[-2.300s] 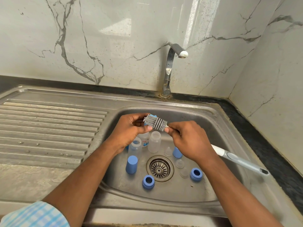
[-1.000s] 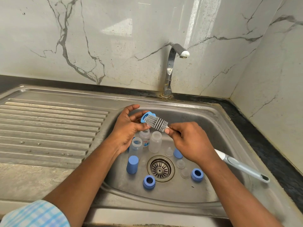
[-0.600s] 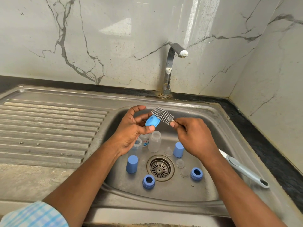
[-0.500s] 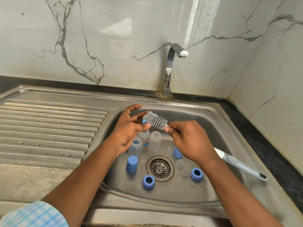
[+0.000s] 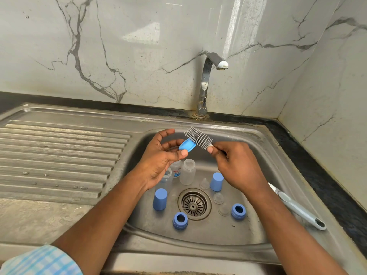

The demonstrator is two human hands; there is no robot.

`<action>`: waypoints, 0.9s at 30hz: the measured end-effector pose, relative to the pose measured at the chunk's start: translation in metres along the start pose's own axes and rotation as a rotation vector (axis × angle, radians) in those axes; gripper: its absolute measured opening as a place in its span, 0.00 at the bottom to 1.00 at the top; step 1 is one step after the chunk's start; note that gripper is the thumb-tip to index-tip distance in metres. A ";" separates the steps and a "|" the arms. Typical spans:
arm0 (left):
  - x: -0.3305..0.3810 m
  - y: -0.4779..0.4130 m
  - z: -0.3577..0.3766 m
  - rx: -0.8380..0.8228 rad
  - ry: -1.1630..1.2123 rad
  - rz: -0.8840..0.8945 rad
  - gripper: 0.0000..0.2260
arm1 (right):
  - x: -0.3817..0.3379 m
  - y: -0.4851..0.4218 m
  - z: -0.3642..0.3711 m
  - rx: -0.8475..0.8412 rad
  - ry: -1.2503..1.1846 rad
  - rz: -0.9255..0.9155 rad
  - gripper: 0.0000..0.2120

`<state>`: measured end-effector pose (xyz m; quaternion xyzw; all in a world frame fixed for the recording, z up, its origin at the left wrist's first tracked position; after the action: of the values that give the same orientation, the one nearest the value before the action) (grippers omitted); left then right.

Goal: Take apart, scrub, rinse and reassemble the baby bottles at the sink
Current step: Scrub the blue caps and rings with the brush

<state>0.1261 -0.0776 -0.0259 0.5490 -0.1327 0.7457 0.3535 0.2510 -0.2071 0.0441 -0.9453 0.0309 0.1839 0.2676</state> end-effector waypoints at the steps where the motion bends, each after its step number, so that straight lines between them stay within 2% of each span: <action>1: 0.000 0.000 0.000 0.001 0.001 -0.005 0.28 | 0.000 0.000 -0.001 0.006 -0.008 0.000 0.22; 4: 0.002 0.000 0.000 -0.022 0.054 -0.010 0.24 | 0.000 0.001 0.001 0.003 -0.023 -0.015 0.20; 7: 0.001 0.000 0.004 -0.063 0.131 -0.020 0.27 | -0.005 0.002 0.008 -0.043 -0.009 -0.047 0.15; 12: 0.004 0.001 0.003 -0.049 0.104 -0.011 0.28 | -0.012 0.002 0.012 -0.058 -0.034 -0.080 0.14; 20: 0.003 0.006 0.017 -0.105 0.080 -0.015 0.23 | 0.006 0.001 -0.002 -0.002 0.069 0.040 0.21; 24: 0.007 0.001 0.001 -0.060 0.218 0.000 0.21 | -0.007 0.002 0.002 0.004 0.015 -0.023 0.19; 27: 0.007 0.003 0.007 -0.116 0.221 -0.004 0.21 | -0.009 0.000 0.001 0.017 0.000 -0.022 0.18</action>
<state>0.1281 -0.0809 -0.0163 0.4422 -0.1346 0.7921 0.3986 0.2424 -0.2068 0.0461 -0.9432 0.0219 0.1807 0.2778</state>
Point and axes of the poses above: each hand's wrist, its own y-axis away from the middle knuckle, its own z-axis out of the palm, x = y × z, the point moved 9 cm from there along -y, towards the middle knuckle, and after that the axes turned 14 degrees about -z, right-handed, at the moved point
